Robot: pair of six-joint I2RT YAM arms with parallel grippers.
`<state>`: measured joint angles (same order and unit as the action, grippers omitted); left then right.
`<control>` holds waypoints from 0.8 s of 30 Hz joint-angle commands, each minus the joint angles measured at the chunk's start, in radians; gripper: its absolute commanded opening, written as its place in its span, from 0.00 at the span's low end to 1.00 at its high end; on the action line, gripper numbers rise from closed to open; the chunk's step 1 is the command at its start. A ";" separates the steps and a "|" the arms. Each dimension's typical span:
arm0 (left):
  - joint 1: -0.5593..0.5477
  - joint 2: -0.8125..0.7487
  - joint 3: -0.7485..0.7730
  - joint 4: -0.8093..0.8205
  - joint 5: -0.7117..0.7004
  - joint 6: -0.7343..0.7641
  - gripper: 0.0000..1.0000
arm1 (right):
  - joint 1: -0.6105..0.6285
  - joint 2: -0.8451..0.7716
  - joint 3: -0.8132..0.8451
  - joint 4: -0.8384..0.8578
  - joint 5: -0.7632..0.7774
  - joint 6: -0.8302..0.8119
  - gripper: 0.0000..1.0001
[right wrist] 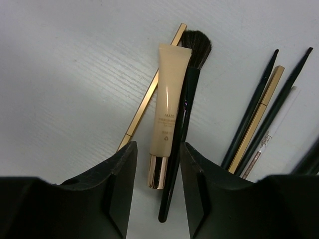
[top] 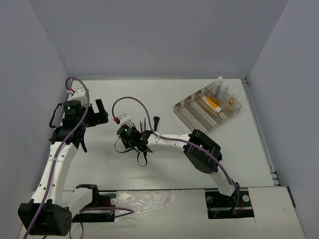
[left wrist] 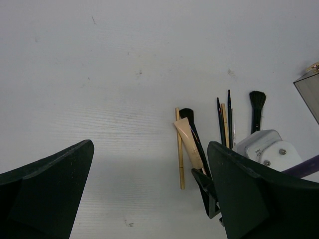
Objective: Organize the makeup
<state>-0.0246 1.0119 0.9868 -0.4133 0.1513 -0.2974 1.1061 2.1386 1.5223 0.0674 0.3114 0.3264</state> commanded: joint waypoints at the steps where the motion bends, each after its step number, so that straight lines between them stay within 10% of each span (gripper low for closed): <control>1: 0.006 -0.015 0.029 0.059 -0.007 0.000 0.97 | 0.000 0.014 0.064 0.049 0.006 0.017 0.37; 24: 0.006 -0.006 0.033 0.055 0.005 -0.001 0.97 | -0.002 -0.004 0.020 0.044 0.051 0.007 0.08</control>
<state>-0.0246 1.0122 0.9871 -0.4137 0.1520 -0.2976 1.1061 2.2214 1.5506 0.0825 0.3115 0.3410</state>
